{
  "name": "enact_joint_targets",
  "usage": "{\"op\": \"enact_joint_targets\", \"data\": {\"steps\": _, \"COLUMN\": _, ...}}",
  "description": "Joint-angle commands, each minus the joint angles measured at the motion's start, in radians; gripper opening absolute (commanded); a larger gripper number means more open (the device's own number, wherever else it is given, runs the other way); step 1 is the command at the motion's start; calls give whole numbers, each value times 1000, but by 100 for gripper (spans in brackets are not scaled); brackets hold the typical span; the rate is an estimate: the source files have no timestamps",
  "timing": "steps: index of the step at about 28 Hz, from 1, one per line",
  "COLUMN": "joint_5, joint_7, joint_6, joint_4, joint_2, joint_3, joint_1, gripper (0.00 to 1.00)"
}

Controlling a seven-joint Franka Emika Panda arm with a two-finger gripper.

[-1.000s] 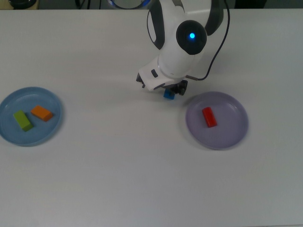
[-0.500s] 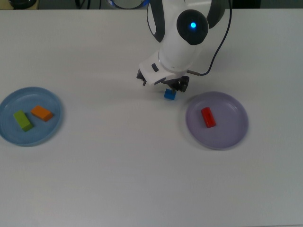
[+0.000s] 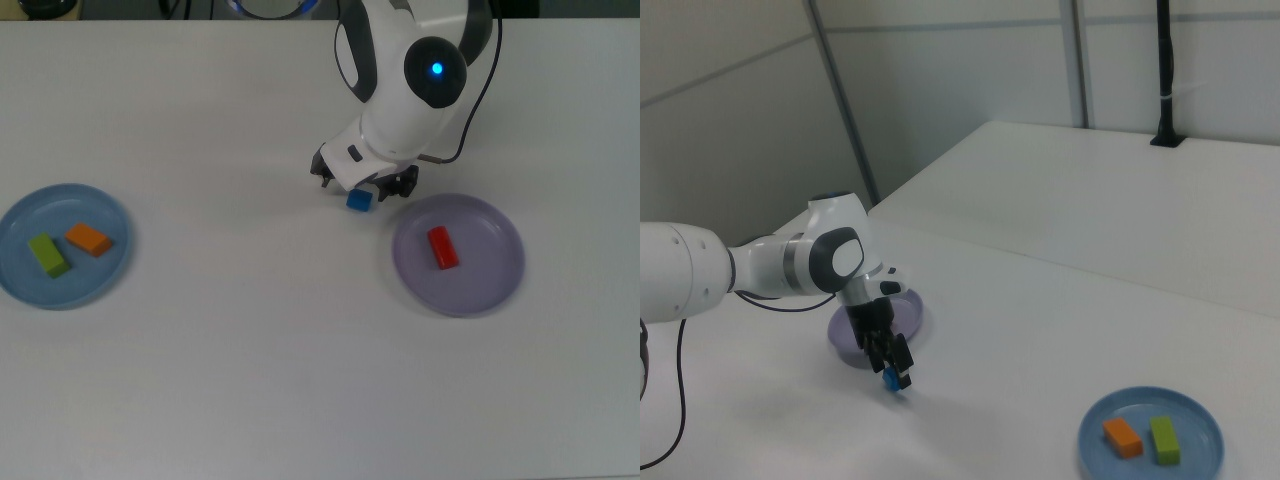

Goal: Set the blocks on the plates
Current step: 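Carry the blue block onto the lavender plate and open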

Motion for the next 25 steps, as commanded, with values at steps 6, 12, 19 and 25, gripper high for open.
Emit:
{"op": "enact_joint_targets", "data": {"steps": 6, "joint_5": -20, "joint_7": -12, "joint_6": 75, "joint_4": -15, "joint_2": 15, "joint_3": -1, "joint_1": 2, "gripper": 51}}
{"op": "enact_joint_targets", "data": {"steps": 12, "joint_5": -19, "joint_7": -28, "joint_6": 80, "joint_4": -15, "joint_2": 14, "joint_3": -1, "joint_1": 0, "gripper": 9}}
{"op": "enact_joint_targets", "data": {"steps": 19, "joint_5": -17, "joint_7": -103, "joint_6": 67, "joint_4": -15, "joint_2": -3, "joint_3": -7, "joint_1": -3, "gripper": 0}}
{"op": "enact_joint_targets", "data": {"steps": 25, "joint_5": -7, "joint_7": -161, "joint_6": 1, "joint_4": 46, "joint_2": -29, "joint_3": -13, "joint_1": -23, "gripper": 0}}
